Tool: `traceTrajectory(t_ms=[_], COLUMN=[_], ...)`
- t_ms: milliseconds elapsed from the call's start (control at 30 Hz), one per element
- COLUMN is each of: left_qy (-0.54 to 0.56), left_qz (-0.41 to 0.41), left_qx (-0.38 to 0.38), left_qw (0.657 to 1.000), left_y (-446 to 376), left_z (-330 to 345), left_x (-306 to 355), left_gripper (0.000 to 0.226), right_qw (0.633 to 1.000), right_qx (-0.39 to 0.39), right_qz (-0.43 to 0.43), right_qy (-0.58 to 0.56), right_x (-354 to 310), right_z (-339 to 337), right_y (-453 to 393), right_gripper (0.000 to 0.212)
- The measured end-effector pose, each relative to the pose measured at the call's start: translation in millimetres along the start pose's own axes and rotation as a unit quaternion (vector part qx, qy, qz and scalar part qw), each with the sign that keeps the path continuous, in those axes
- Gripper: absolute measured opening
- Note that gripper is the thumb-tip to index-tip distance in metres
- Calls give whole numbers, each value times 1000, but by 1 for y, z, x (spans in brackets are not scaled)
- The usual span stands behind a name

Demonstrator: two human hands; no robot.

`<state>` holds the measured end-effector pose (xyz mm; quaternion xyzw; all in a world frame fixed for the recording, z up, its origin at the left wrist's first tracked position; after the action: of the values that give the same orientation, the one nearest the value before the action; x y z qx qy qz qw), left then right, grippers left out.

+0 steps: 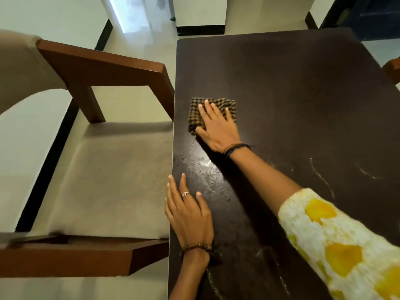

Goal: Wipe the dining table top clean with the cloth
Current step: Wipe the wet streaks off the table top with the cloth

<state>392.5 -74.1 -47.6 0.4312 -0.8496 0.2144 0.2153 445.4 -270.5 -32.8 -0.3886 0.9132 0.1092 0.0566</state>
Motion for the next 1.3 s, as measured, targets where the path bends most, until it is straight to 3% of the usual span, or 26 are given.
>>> traceTrajectory(t_ms=[133, 367, 567, 700, 833, 1133, 1300], left_qy=[54, 272, 282, 240, 130, -4, -35], left_qz=[-11, -27, -52, -37, 48, 92, 111], left_qx=[19, 129, 84, 20, -17, -55, -67], left_qw=[998, 953, 954, 970, 990, 994, 991], left_y=[-1, 1, 1, 22, 40, 34, 34], left_z=[-4, -27, -26, -27, -24, -10, -10], left_x=[-1, -5, -14, -17, -8, -2, 0], left_gripper=[51, 60, 59, 58, 65, 74, 79], right_qw=[1000, 989, 979, 978, 980, 991, 997], right_qx=[-2, -29, -41, -60, -58, -40, -27], right_qz=[-1, -141, -194, -197, -189, -128, -67], right_qy=[16, 21, 36, 39, 34, 14, 4], right_x=[-23, -66, -54, -28, -15, -33, 40], right_z=[4, 21, 29, 28, 33, 24, 8], right_y=[-5, 64, 117, 155, 180, 118, 120], right_gripper=[60, 61, 60, 63, 72, 61, 63])
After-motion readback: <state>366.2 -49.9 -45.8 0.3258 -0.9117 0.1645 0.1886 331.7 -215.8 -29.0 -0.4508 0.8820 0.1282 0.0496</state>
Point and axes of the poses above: each hand's wrist, its own y-axis away from the middle knuckle, its own z-axis out of the palm, x = y × z, the point moved 7 cm from there along -y, towards the middle knuckle, and after that the axes turned 11 degrees about z, right-handed, at the moved point
